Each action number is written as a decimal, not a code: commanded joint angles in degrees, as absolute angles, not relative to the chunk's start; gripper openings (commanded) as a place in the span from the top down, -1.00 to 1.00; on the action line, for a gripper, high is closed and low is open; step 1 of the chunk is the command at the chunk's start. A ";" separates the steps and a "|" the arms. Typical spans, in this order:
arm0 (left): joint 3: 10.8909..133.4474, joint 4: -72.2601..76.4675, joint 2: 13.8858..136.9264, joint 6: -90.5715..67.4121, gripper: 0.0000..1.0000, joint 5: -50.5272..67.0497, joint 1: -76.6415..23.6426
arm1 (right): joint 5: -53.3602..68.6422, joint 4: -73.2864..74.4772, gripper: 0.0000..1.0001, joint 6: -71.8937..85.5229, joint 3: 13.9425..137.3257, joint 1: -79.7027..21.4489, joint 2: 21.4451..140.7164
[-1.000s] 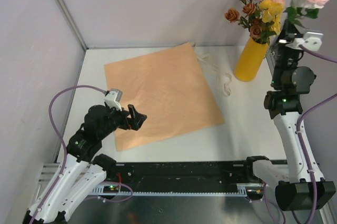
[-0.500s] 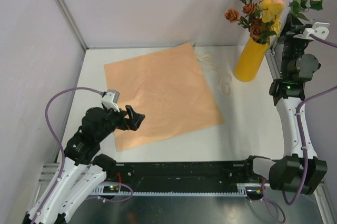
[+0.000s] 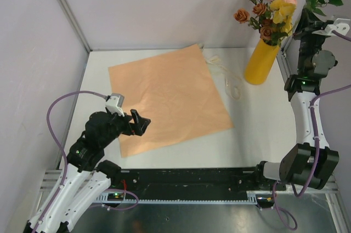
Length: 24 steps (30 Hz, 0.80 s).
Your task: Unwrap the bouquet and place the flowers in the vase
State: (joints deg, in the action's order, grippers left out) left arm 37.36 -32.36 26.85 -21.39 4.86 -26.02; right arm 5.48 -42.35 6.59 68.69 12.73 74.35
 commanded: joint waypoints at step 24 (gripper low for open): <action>38.32 -31.67 26.95 -20.76 -0.99 4.65 -26.28 | 8.59 -44.50 1.00 3.07 70.43 12.05 79.33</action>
